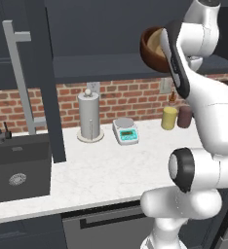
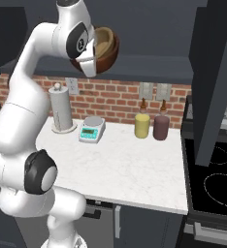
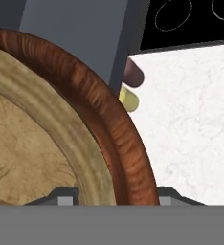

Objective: Pick up the bowls on the counter and stack them on top of one another in the open cabinet. Place the smaller bowl on top of the larger bowl.

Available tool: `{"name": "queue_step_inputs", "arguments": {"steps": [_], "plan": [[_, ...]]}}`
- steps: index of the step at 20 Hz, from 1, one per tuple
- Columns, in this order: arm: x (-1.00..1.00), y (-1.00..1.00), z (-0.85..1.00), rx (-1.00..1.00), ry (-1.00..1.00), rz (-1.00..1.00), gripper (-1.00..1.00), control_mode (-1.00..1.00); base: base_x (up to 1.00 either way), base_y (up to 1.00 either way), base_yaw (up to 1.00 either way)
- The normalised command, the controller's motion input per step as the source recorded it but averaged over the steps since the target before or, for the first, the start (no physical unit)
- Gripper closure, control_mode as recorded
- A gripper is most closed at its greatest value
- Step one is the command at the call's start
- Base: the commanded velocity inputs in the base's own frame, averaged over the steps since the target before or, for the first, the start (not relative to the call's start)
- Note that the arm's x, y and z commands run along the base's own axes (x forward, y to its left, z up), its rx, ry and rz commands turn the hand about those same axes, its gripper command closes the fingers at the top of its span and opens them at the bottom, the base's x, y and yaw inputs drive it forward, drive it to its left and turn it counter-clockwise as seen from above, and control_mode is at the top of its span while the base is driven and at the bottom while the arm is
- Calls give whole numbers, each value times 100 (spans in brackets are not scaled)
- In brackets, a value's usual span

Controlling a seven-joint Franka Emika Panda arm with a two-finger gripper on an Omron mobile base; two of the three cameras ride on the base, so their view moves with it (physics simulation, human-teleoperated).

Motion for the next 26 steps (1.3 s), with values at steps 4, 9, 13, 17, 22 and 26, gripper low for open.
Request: {"name": "queue_step_inputs", "arguments": {"steps": [4, 9, 13, 17, 22, 26], "plan": [[54, 0, 0, 0, 0, -2, 100, -100, 0, 0, 0], [63, 0, 0, 0, 0, -2, 100, -100, 0, 0, 0], [61, 1, -15, 0, 0, -2, 100, -100, 0, 0, 0], [59, 0, -16, 0, 0, 0, 100, -100, 0, 0, 0], [66, 0, 0, 0, 0, 0, 100, -100, 0, 0, 0], [38, 0, 0, 0, 0, 0, -100, -100, 0, 0, 0]]}}
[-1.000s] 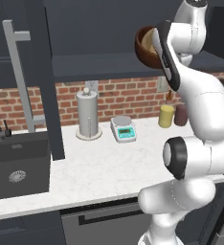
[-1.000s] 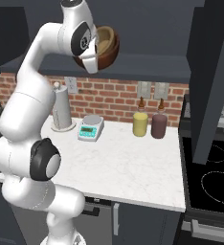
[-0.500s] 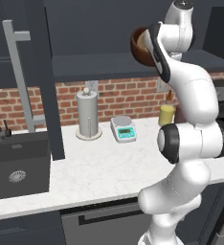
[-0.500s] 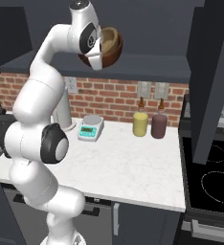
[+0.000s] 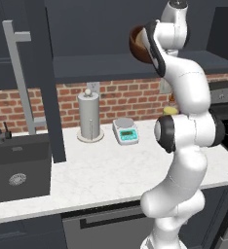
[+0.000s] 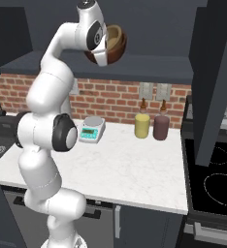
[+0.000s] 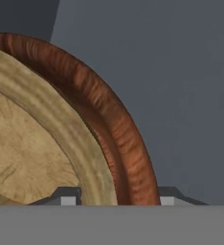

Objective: Pick up the bowls on the counter and stack them on top of one another in the open cabinet. Place the smaller bowl on top of the larger bowl.

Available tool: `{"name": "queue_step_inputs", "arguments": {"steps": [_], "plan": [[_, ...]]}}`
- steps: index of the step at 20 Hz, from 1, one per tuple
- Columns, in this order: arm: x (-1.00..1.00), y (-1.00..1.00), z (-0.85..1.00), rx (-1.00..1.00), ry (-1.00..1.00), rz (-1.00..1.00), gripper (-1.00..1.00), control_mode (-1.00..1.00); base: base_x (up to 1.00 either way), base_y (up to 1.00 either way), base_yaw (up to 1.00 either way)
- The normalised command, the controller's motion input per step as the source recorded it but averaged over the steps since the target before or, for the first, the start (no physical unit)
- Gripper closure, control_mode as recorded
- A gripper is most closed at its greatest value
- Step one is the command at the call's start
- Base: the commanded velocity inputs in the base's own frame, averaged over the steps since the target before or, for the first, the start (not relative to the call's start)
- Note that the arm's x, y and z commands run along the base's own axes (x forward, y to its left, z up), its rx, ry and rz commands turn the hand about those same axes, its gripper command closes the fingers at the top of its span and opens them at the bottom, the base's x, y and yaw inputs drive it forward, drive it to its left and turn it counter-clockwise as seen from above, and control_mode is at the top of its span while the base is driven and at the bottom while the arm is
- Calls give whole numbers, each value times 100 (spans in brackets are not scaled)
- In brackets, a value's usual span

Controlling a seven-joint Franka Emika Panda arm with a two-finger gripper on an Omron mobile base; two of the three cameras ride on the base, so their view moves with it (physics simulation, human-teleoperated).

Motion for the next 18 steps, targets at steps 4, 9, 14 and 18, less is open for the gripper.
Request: {"name": "queue_step_inputs", "arguments": {"steps": [4, 9, 14, 18], "plan": [[3, 0, -1, 0, 0, 0, -100, -100, 0, 0, 0], [-12, 0, -5, 0, -10, 0, -100, -100, 0, 0, 0], [-38, 0, -9, 0, -18, 0, -100, -100, 0, 0, 0], [-78, 0, -20, 0, -22, 0, -100, -100, 0, 0, 0]]}}
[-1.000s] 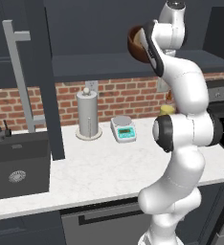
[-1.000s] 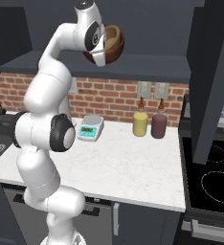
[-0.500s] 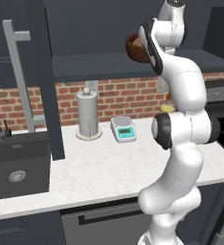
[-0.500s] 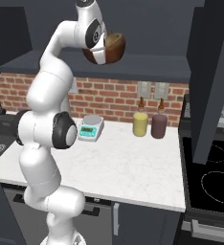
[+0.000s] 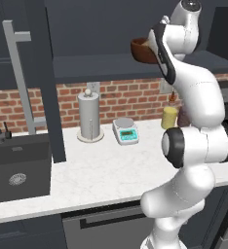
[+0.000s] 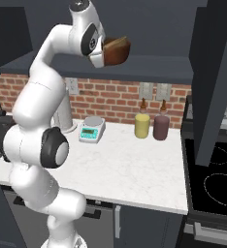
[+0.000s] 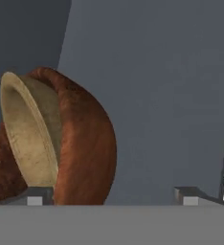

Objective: Pick up the bowls on the counter and stack them on top of one another in the open cabinet. Place the smaller bowl on top of the larger bowl.

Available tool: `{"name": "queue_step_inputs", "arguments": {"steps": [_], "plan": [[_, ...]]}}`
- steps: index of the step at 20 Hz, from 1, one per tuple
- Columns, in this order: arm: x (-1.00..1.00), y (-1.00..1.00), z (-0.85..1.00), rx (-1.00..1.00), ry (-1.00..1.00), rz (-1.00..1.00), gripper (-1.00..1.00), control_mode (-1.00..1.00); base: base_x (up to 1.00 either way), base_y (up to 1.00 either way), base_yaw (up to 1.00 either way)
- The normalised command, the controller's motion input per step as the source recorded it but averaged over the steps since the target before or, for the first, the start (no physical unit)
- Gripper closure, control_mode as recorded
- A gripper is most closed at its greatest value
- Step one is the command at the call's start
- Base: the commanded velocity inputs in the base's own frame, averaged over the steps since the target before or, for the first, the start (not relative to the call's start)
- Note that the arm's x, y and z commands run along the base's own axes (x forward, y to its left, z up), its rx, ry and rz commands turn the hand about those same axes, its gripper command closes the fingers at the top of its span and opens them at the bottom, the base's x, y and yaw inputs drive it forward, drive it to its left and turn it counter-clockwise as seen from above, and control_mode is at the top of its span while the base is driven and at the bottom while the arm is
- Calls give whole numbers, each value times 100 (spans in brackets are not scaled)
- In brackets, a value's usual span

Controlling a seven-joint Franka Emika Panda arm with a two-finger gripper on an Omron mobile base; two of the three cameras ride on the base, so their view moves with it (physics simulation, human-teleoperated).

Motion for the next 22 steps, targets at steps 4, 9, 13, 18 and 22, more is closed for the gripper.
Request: {"name": "queue_step_inputs", "arguments": {"steps": [4, 9, 13, 18, 22], "plan": [[-100, 0, -34, 0, -28, 0, -100, -100, 0, 0, 0], [-100, -1, -27, 2, -33, -4, -100, -100, 0, 0, 0], [-100, -1, -73, 0, -21, -5, -100, -100, 0, 0, 0], [-100, -14, -100, 0, -20, -6, -100, -100, 0, 0, 0], [-100, -10, -100, 0, -20, -6, -100, -100, 0, 0, 0]]}}
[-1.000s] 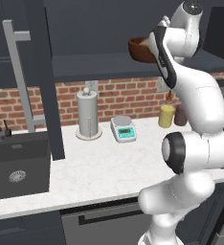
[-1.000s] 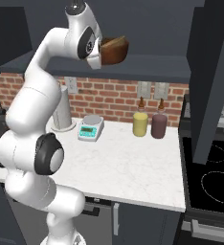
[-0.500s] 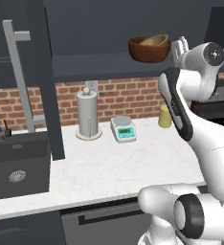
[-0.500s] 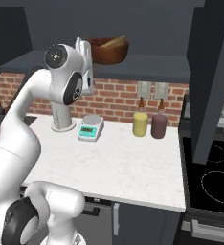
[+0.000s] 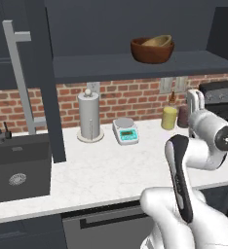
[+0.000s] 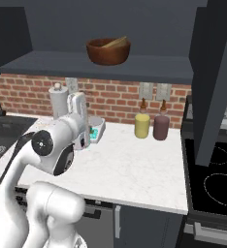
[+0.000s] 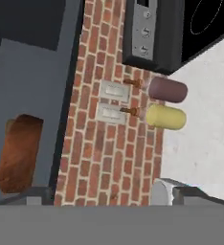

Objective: Pick up the bowls on the counter and stack them on top of one another in the open cabinet. Place the smaller bowl on top of the larger bowl.

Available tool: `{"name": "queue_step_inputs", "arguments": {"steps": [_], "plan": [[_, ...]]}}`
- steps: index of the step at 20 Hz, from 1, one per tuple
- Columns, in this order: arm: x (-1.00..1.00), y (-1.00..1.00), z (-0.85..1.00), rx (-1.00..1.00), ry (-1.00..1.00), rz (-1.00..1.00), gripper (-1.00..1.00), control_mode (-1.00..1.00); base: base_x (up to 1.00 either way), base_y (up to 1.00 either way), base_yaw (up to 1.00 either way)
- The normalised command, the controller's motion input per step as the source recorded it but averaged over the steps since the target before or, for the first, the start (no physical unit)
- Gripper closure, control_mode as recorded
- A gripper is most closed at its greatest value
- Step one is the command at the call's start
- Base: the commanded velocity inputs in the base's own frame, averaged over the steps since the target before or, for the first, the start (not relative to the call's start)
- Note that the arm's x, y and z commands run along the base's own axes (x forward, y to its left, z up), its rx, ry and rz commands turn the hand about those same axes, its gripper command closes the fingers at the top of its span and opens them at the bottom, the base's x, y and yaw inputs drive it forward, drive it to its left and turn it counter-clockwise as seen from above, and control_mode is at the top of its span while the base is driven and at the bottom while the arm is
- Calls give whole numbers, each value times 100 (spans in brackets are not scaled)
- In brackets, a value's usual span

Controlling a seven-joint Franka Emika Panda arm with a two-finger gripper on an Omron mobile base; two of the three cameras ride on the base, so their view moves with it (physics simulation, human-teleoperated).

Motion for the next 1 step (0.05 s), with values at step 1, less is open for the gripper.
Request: {"name": "queue_step_inputs", "arguments": {"steps": [1], "plan": [[-100, -6, -100, -2, -20, -6, -100, -100, 0, 0, 0]]}}
